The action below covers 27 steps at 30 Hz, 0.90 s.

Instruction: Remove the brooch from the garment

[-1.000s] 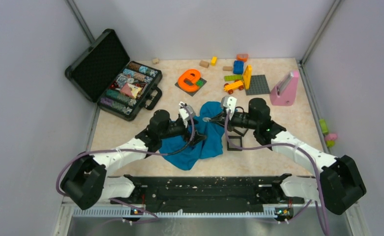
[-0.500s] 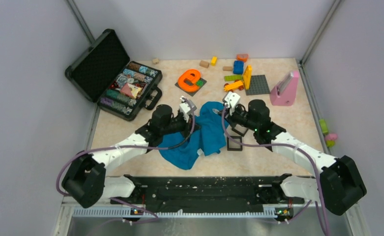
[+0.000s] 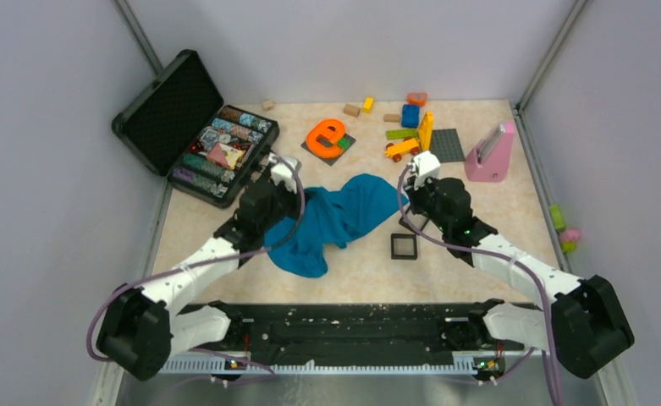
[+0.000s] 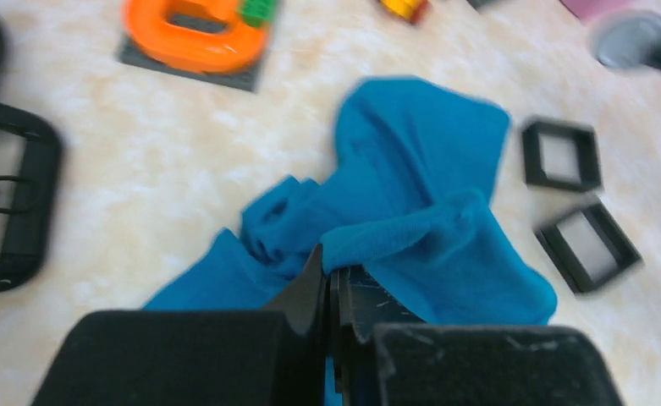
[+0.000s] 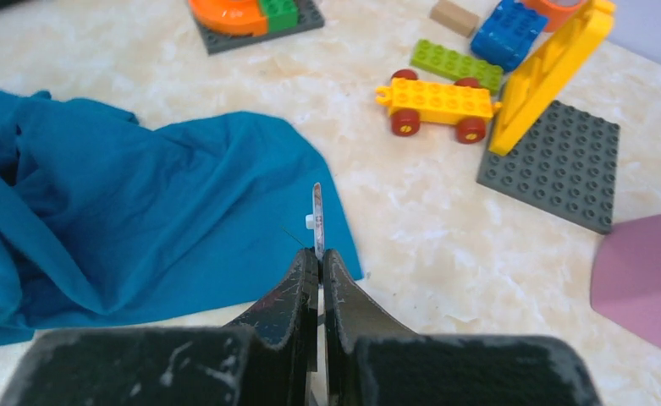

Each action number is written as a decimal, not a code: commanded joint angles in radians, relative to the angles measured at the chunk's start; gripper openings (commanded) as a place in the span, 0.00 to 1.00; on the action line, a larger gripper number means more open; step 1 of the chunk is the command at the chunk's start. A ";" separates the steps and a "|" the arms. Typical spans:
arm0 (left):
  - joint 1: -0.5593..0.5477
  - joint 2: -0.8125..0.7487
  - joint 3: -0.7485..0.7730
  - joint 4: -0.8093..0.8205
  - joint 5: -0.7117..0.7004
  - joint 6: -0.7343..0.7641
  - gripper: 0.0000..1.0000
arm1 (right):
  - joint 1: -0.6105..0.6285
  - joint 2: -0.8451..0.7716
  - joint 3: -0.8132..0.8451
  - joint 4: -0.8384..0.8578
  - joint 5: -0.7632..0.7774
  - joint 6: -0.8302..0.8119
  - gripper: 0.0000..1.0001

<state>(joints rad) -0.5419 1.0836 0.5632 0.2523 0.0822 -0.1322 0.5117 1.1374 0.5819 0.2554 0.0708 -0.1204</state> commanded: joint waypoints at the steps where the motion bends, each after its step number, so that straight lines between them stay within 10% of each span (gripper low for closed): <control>1: 0.145 0.116 0.292 -0.110 0.043 -0.102 0.00 | -0.020 -0.076 0.000 0.075 0.090 0.105 0.00; 11: 0.255 0.422 1.343 -0.733 0.161 -0.028 0.00 | -0.029 -0.229 0.053 -0.027 0.119 0.128 0.00; 18: 0.253 0.247 0.899 -0.821 0.230 -0.008 0.02 | -0.032 -0.278 0.013 -0.041 0.044 0.143 0.00; 21: 0.253 0.236 0.676 -0.797 0.092 -0.083 0.69 | -0.031 -0.260 0.001 -0.057 -0.014 0.193 0.00; 27: 0.248 0.124 0.455 -0.552 0.338 -0.148 0.90 | -0.031 -0.256 -0.005 -0.074 -0.342 0.386 0.00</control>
<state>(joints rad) -0.2882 1.3479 1.1160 -0.5079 0.2592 -0.2123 0.4892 0.8799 0.5747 0.1867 -0.0307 0.1154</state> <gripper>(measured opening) 0.851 0.017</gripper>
